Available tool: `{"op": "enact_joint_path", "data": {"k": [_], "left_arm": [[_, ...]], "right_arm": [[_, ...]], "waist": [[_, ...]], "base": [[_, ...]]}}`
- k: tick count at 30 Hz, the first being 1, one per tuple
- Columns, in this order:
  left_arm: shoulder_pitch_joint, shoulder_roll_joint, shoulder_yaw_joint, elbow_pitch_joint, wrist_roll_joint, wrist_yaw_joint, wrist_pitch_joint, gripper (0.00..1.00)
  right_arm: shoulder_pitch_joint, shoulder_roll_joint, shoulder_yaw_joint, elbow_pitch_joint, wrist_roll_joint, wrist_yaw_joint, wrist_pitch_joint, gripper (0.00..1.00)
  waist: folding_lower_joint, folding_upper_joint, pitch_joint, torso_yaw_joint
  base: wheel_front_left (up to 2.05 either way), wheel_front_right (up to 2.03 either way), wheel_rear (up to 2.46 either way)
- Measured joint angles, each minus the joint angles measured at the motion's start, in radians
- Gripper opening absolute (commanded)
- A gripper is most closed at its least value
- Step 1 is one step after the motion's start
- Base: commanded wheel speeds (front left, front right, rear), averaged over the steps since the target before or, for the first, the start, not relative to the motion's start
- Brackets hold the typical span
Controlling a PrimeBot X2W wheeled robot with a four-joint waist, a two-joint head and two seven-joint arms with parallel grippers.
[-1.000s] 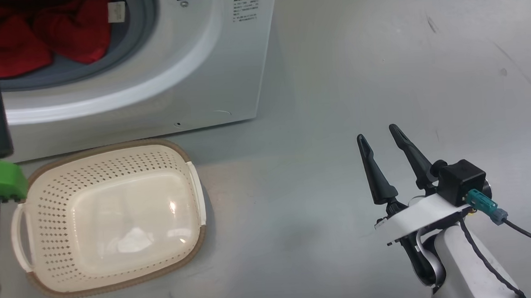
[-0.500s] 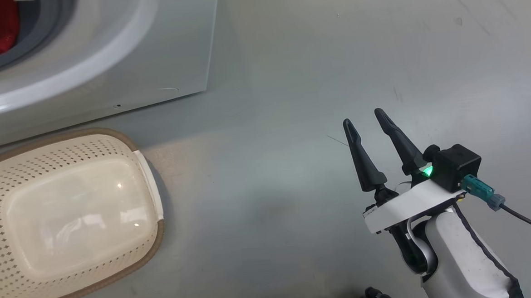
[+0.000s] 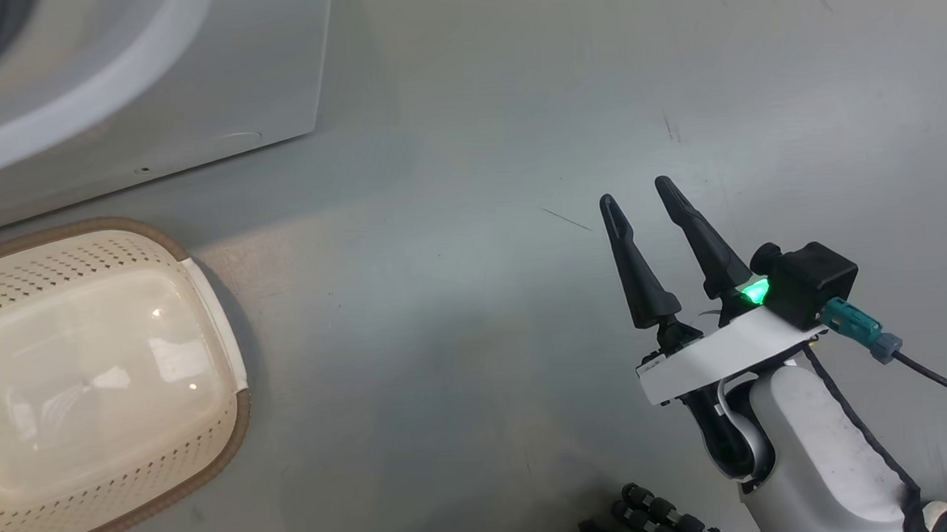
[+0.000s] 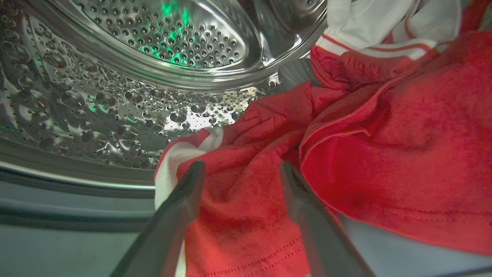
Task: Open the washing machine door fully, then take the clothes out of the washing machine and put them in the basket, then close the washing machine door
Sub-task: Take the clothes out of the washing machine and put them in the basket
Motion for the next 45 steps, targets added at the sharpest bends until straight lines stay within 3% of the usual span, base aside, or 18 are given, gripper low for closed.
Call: {"op": "enact_joint_path", "data": {"k": [5, 26, 27, 28, 29, 45], "left_arm": [[-0.041, 0.006, 0.001, 0.053, 0.009, 0.008, 0.043, 1.00], [-0.193, 0.016, 0.008, 0.205, 0.017, 0.023, 0.158, 1.00], [-0.200, 0.015, 0.008, 0.211, 0.016, 0.023, 0.162, 0.87], [-0.206, 0.014, 0.005, 0.214, 0.016, 0.019, 0.166, 0.19], [-0.210, 0.013, 0.003, 0.217, 0.016, 0.015, 0.166, 0.00], [-0.242, -0.006, -0.008, 0.279, 0.015, 0.011, 0.120, 0.00]], "right_arm": [[-0.003, 0.001, 0.002, -0.025, 0.055, -0.006, 0.000, 1.00], [-0.021, 0.001, 0.036, -0.035, 0.054, -0.008, 0.000, 1.00], [-0.022, 0.001, 0.036, -0.035, 0.054, -0.008, 0.000, 1.00], [-0.023, 0.001, 0.036, -0.035, 0.054, -0.008, 0.000, 1.00], [-0.025, 0.001, 0.036, -0.035, 0.054, -0.008, 0.000, 1.00], [-0.042, 0.001, 0.032, -0.033, 0.053, -0.017, 0.000, 1.00]], "waist": [[0.0000, 0.0000, 0.019, -0.009], [0.0000, 0.0000, 0.054, -0.025], [0.0000, 0.0000, 0.056, -0.025], [-0.0001, 0.0000, 0.057, -0.026], [0.0000, 0.0000, 0.058, -0.026], [0.0000, 0.0000, 0.050, -0.018]], "base": [[0.00, 0.00, 0.00], [0.00, 0.00, 0.00], [0.00, 0.00, 0.00], [0.00, 0.00, 0.00], [0.00, 0.00, 0.00], [0.00, 0.00, 0.00]]}}
